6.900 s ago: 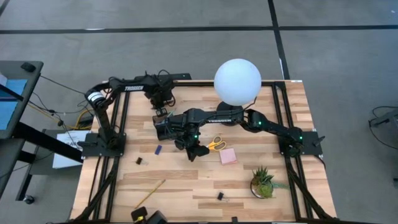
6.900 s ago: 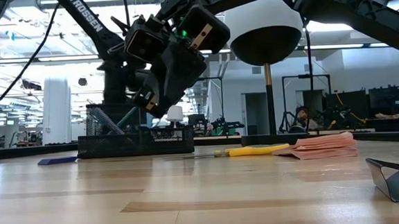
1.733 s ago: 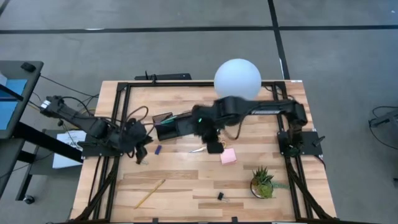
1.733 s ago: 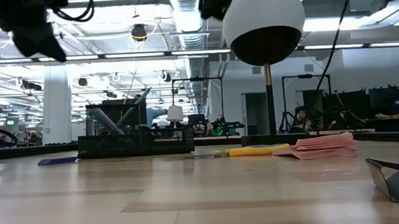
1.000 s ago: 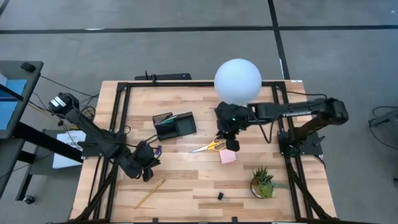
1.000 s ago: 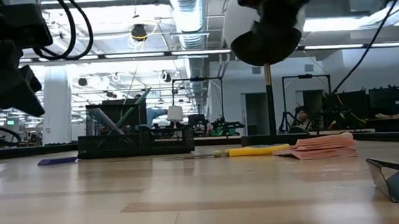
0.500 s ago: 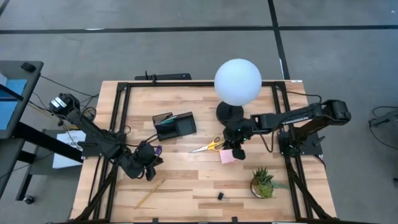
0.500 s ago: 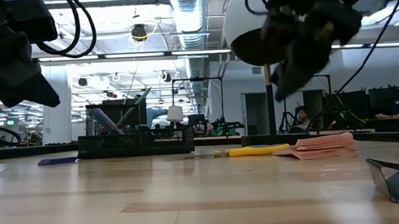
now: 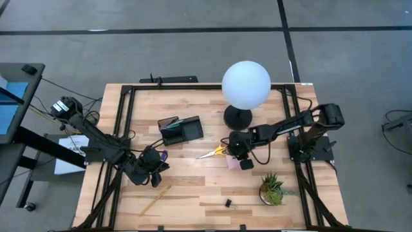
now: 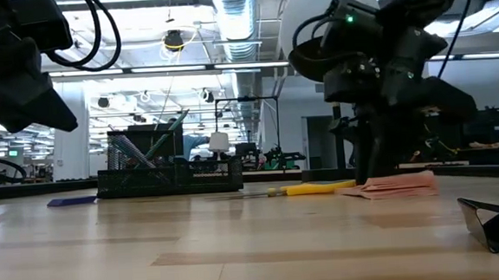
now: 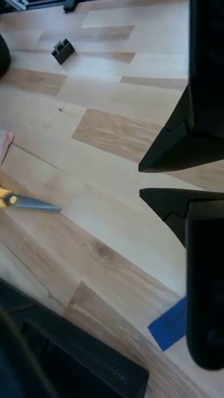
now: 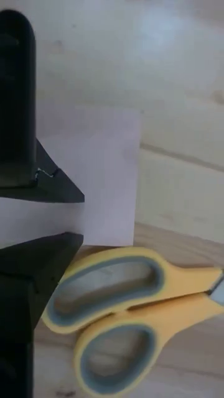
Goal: Pick and place office supplies into organizer
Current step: Put the yellow scissors into the black desk organizer
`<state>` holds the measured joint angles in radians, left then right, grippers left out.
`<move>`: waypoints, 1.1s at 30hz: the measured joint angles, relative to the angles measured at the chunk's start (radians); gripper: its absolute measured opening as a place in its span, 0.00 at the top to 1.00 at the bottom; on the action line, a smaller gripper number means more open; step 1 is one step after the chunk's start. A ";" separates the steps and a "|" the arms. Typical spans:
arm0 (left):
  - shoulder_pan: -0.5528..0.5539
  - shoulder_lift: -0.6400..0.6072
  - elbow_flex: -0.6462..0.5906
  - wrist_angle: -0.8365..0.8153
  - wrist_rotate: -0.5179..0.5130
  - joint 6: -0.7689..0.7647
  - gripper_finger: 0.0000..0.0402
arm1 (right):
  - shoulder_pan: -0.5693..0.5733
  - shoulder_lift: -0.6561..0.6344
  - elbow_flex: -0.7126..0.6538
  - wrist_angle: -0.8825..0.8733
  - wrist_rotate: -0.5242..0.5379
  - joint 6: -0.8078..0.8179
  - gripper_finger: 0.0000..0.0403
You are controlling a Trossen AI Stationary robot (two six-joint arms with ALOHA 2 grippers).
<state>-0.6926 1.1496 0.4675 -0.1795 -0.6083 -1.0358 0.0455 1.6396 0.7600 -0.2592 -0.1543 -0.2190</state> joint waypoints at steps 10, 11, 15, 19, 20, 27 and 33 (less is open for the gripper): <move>0.000 0.000 0.000 0.014 -0.003 0.000 0.89 | 0.025 -0.012 0.104 -0.147 0.106 -0.179 0.75; 0.000 0.000 0.000 0.014 -0.005 0.000 0.89 | 0.023 -0.007 0.107 -0.140 0.112 -0.199 0.75; 0.000 0.000 0.000 0.014 -0.007 -0.003 0.89 | 0.004 0.004 0.105 -0.155 0.144 -0.235 0.75; 0.000 0.000 0.000 0.013 -0.007 -0.002 0.89 | -0.017 0.004 0.107 -0.149 0.186 -0.235 0.75; 0.000 0.000 0.000 0.013 -0.007 -0.002 0.89 | -0.023 0.004 0.107 -0.148 0.185 -0.236 0.75; 0.000 0.000 0.000 0.013 -0.006 -0.006 0.89 | -0.031 0.004 0.107 -0.148 0.181 -0.236 0.75; 0.000 0.000 0.000 0.013 -0.007 -0.007 0.89 | 0.010 0.025 0.107 -0.126 0.181 -0.279 0.75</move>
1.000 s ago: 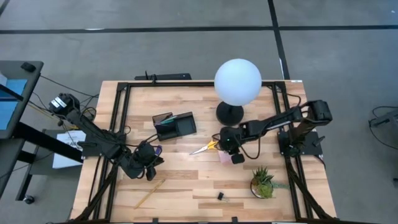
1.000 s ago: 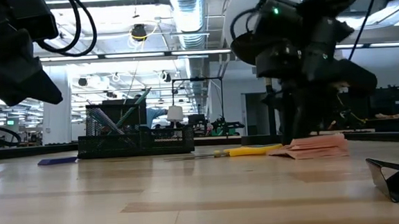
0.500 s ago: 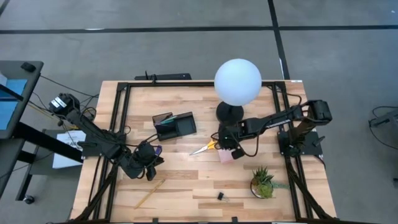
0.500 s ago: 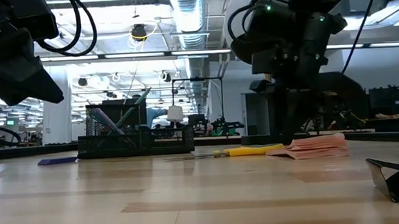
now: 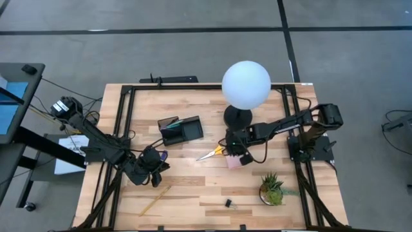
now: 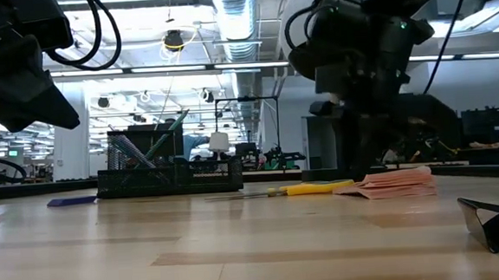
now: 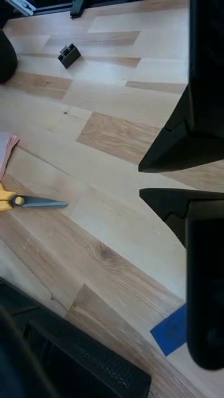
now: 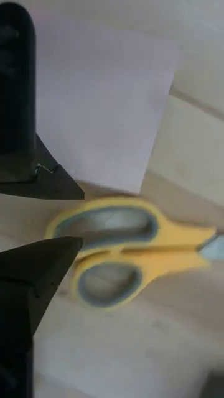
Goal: Pick and place office supplies into organizer
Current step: Put the yellow scissors into the black desk organizer
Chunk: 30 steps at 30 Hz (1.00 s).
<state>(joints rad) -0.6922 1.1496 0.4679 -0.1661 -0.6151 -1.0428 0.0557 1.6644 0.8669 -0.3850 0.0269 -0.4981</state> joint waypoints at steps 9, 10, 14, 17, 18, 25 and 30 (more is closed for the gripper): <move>0.000 0.000 0.001 0.005 -0.002 -0.005 0.89 | 0.006 0.100 0.028 0.057 0.058 -0.053 0.75; 0.000 0.000 0.001 0.005 -0.001 -0.009 0.89 | 0.002 0.102 0.034 0.056 0.048 -0.052 0.75; 0.000 0.000 0.001 0.002 -0.002 -0.012 0.89 | -0.010 0.104 0.041 0.053 0.025 -0.052 0.75; 0.000 0.000 0.001 0.000 -0.002 -0.012 0.89 | -0.024 0.105 0.044 0.023 0.013 -0.051 0.76; 0.000 0.000 0.001 0.000 -0.002 -0.012 0.89 | -0.030 0.105 0.044 0.018 0.007 -0.051 0.76; 0.000 0.000 0.001 -0.001 -0.002 -0.011 0.89 | -0.036 0.123 0.041 0.033 -0.015 -0.033 0.93; 0.000 0.000 0.001 0.000 -0.004 -0.011 0.89 | -0.038 0.112 0.039 0.098 0.005 0.129 0.96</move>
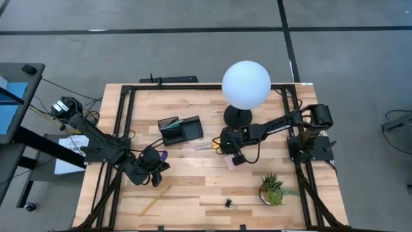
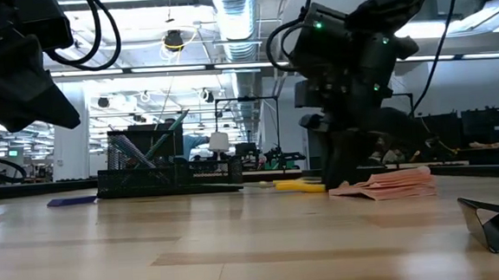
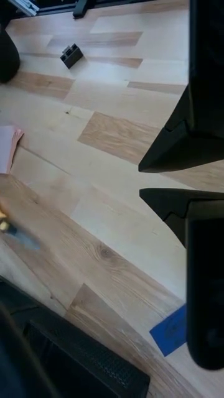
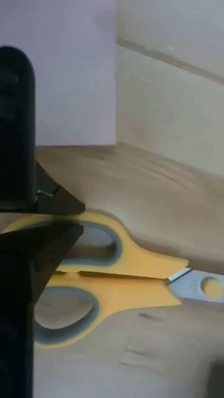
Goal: Pick and place office supplies into organizer
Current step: Put the yellow scissors into the black desk organizer
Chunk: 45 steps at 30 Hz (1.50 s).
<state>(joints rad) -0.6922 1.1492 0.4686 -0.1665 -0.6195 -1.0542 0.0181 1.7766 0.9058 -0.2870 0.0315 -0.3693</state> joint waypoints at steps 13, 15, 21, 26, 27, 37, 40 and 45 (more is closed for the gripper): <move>0.000 0.000 0.000 0.007 -0.100 0.001 0.89 | 0.056 -0.067 0.099 0.158 0.003 0.108 0.97; 0.000 0.000 0.000 0.007 -0.100 0.017 0.89 | 0.055 -0.068 0.126 0.148 0.005 0.106 0.96; 0.000 0.000 0.000 0.010 -0.097 0.086 0.89 | 0.080 -0.067 0.256 -0.048 0.235 -0.038 1.00; 0.000 0.000 0.000 0.010 -0.101 0.089 0.89 | 0.085 -0.067 0.386 -0.143 0.304 -0.101 1.00; 0.000 0.000 0.000 0.010 -0.101 0.088 0.89 | 0.084 -0.067 0.407 -0.166 0.274 -0.086 1.00; 0.000 0.000 0.000 0.008 -0.074 0.073 0.89 | 0.071 -0.056 0.368 -0.256 0.063 0.001 0.99; 0.000 0.000 0.000 0.008 -0.074 0.073 0.89 | 0.056 -0.052 0.354 -0.282 0.099 -0.031 0.94; 0.000 0.000 0.000 0.008 -0.073 0.066 0.89 | 0.011 -0.054 0.320 -0.269 0.093 -0.023 0.78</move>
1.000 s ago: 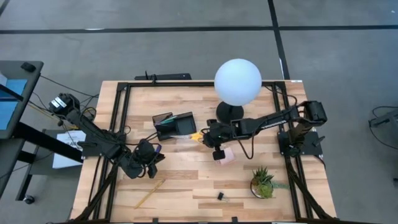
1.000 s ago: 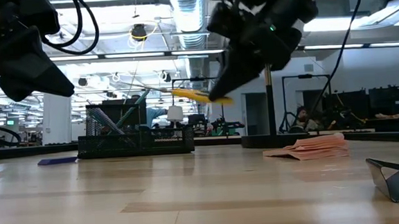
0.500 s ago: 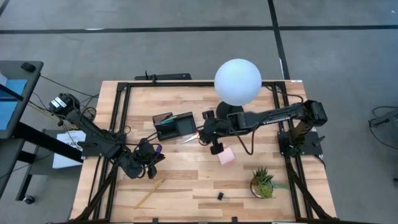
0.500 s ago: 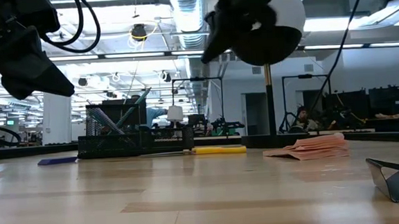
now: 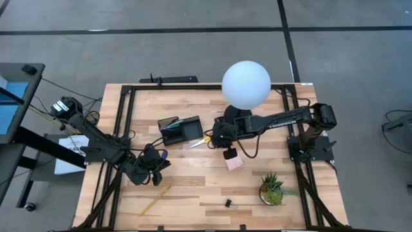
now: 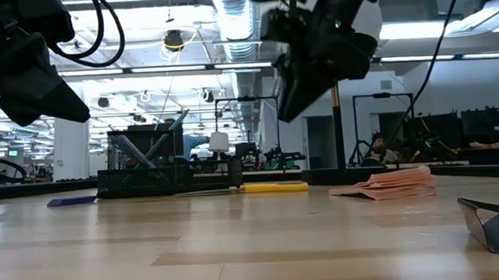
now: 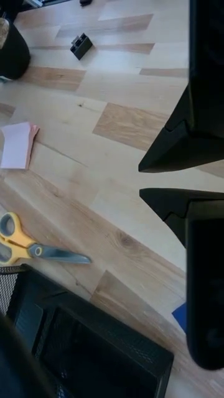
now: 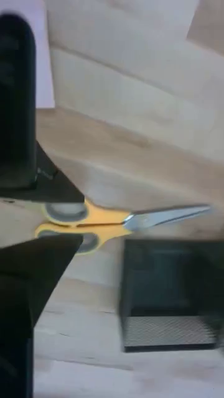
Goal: Pick and place office supplies into organizer
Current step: Put the yellow scissors into the black desk organizer
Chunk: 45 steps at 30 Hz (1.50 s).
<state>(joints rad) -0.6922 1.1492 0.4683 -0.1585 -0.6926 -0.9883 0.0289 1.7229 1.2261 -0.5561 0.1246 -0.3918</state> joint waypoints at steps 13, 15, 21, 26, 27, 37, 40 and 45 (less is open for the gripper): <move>0.000 0.000 0.000 0.000 0.000 -0.001 0.89 | -0.080 0.000 -0.130 0.143 -0.202 0.021 0.58; 0.000 0.000 0.000 0.000 0.001 -0.001 0.89 | -0.087 0.000 -0.152 0.176 -0.220 0.036 0.59; 0.000 0.000 0.000 0.000 -0.002 -0.001 0.89 | -0.097 0.023 -0.212 0.280 -0.239 0.100 0.64; 0.000 0.000 0.000 -0.007 -0.002 -0.001 0.89 | -0.103 0.103 -0.211 0.318 -0.224 0.108 0.64; 0.000 0.000 0.000 -0.007 -0.002 -0.002 0.89 | -0.103 0.119 -0.211 0.296 -0.214 0.106 0.64; 0.000 0.000 0.000 -0.010 0.002 -0.001 0.89 | -0.117 0.180 -0.181 0.303 -0.226 0.105 0.66; 0.000 0.000 0.000 -0.010 0.002 -0.001 0.89 | -0.124 0.212 -0.179 0.295 -0.257 0.105 0.68; 0.000 0.000 0.000 -0.009 -0.001 -0.001 0.89 | -0.125 0.237 -0.175 0.315 -0.258 0.120 0.75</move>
<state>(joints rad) -0.6923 1.1496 0.4679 -0.1675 -0.6937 -0.9897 -0.0959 1.9594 1.0508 -0.2411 -0.1333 -0.2715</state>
